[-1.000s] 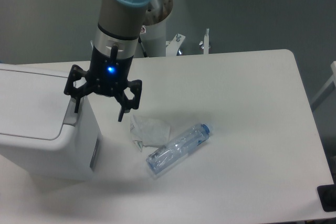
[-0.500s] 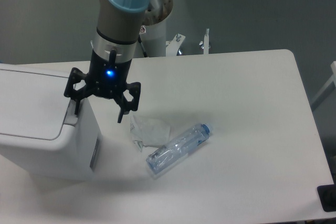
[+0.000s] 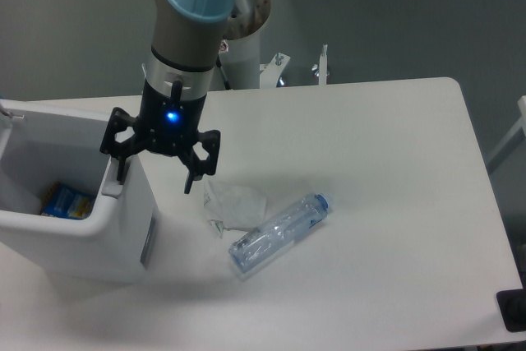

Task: Open the trash can

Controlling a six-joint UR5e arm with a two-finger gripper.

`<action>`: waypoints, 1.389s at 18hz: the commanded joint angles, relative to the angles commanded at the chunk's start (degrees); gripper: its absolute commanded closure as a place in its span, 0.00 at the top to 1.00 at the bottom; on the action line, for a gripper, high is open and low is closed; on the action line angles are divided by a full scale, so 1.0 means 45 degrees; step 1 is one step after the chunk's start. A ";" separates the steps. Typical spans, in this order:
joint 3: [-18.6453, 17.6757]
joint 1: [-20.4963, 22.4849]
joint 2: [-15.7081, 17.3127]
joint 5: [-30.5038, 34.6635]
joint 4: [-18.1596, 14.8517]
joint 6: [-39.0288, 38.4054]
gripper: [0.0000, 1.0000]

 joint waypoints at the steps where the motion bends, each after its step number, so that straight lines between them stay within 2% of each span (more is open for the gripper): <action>1: 0.0058 0.0000 0.0020 0.0000 0.0000 0.0019 1.00; 5: 0.0390 0.0233 -0.0078 0.0156 0.0097 0.0234 1.00; 8: 0.0663 0.1481 -0.0389 0.0137 0.0214 0.0700 1.00; 15: 0.1171 0.4235 -0.1540 0.0137 0.0352 0.4174 1.00; 20: 0.1953 0.5253 -0.2791 0.0156 0.0352 0.6148 1.00; 25: 0.1935 0.5820 -0.3105 0.0195 0.0293 0.7888 1.00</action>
